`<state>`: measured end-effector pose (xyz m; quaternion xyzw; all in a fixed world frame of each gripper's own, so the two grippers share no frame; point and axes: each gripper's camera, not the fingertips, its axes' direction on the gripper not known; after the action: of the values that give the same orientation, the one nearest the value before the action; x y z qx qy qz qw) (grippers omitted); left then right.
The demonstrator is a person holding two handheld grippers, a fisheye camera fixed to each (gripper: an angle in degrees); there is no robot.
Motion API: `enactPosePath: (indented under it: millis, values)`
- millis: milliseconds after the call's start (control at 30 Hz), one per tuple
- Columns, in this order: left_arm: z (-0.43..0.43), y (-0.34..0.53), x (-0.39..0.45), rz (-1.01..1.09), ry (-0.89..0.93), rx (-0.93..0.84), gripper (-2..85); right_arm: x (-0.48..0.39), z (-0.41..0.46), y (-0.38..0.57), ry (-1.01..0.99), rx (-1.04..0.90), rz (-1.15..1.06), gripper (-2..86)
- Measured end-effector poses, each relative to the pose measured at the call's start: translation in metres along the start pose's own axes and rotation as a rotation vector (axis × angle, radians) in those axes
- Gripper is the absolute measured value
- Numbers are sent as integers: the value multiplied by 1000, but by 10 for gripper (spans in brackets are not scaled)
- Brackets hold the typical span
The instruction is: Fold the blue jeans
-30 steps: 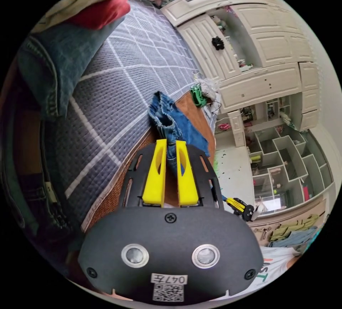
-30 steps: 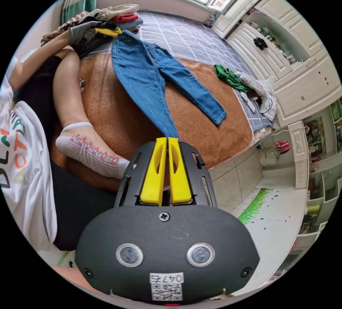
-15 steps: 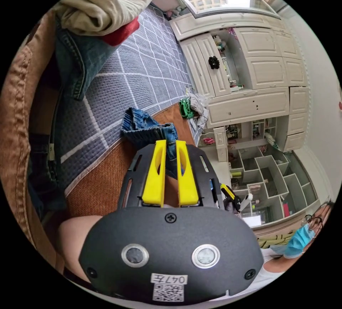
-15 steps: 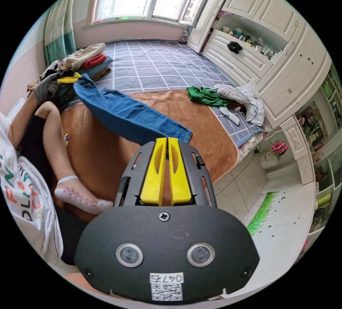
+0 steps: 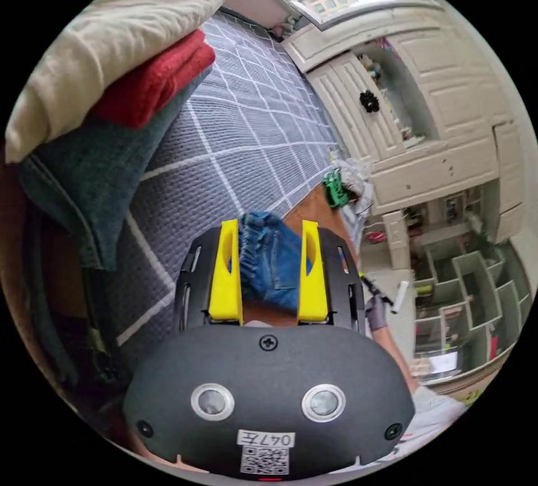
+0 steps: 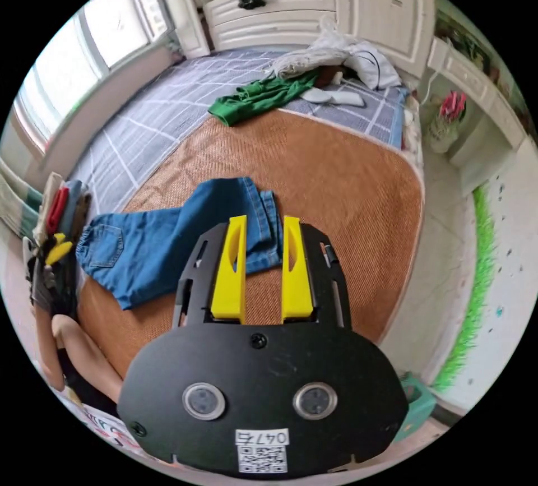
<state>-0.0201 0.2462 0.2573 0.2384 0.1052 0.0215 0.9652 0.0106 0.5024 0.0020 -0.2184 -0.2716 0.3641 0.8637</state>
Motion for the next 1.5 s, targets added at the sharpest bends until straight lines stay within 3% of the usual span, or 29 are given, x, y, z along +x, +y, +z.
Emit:
enactPosePath:
  millis: [167, 333, 467, 633, 833, 900, 1033, 1167, 1500]
  values:
    - [29, -1, 27, 88, 72, -75, 130, 75, 58, 103, -171, -35, 200, 49]
    - [50, -10, 85, 253, -53, -69, 124, 72, 74, 121, -198, 68, 116, 39]
    - [90, -11, 111, 322, -80, -144, 115, 71, 119, 105, -154, -37, 119, 34]
    - [121, -17, 131, 325, -109, -178, 109, 86, 150, 117, -166, -79, 215, -3]
    - [151, -18, 143, 282, -160, -223, 97, 112, 125, 180, -120, 6, 249, -4]
    - [160, -19, 149, 277, -159, -231, 97, 129, 140, 198, -171, -30, 279, 4]
    - [171, -17, 153, 265, -139, -231, 96, 159, 135, 235, -242, 136, 396, 47]
    - [184, -16, 155, 241, -110, -235, 98, 171, 159, 242, -345, 149, 410, 65]
    - [216, -10, 156, 223, -74, -244, 99, 182, 165, 238, -593, 193, 608, 0]
